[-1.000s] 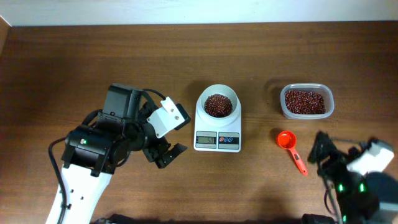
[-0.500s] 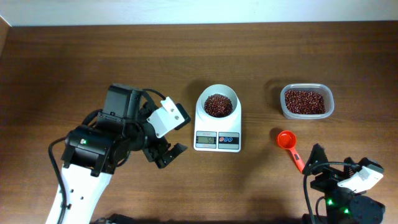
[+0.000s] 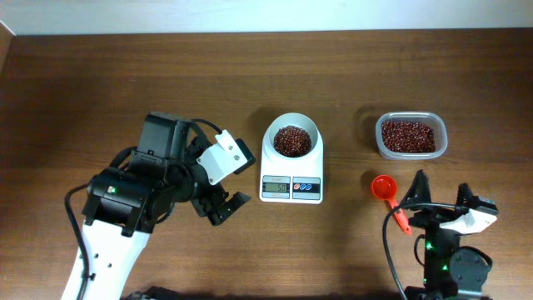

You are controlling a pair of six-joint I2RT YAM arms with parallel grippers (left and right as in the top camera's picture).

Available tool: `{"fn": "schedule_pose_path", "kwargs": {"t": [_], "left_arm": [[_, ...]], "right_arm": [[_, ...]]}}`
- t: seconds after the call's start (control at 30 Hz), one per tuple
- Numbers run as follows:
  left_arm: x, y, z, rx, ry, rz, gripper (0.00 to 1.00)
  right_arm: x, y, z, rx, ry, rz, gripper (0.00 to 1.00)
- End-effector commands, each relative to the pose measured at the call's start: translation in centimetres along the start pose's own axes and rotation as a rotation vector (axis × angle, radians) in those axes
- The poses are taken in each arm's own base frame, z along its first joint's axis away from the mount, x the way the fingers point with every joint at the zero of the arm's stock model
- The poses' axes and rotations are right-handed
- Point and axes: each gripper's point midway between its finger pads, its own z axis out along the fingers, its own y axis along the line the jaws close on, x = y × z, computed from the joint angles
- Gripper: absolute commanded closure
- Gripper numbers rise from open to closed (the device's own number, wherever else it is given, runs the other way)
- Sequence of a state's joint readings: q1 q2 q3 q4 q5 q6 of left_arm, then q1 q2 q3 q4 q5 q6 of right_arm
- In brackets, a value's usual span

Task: Scoop and weigh 50g on scale

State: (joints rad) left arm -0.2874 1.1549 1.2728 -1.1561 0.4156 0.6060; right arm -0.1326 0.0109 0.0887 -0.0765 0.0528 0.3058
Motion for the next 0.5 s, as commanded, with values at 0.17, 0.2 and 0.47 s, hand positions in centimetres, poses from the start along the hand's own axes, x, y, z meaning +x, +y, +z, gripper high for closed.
{"fn": "schedule_pose_path", "kwargs": {"t": [0.17, 0.2, 0.47], "left_arm": [[-0.5, 0.1, -0.3, 0.001, -0.019, 0.014, 0.01], [-0.5, 0.1, -0.3, 0.001, -0.019, 0.014, 0.01], [-0.5, 0.1, -0.3, 0.001, -0.019, 0.014, 0.01]], "right_arm": [[1.0, -0.2, 0.5, -0.012, -0.039, -0.009, 0.01], [1.4, -0.4, 0.5, -0.007, -0.023, -0.014, 0.01], [3.8, -1.0, 0.4, 0.017, 0.077, -0.030, 0.01]]}}
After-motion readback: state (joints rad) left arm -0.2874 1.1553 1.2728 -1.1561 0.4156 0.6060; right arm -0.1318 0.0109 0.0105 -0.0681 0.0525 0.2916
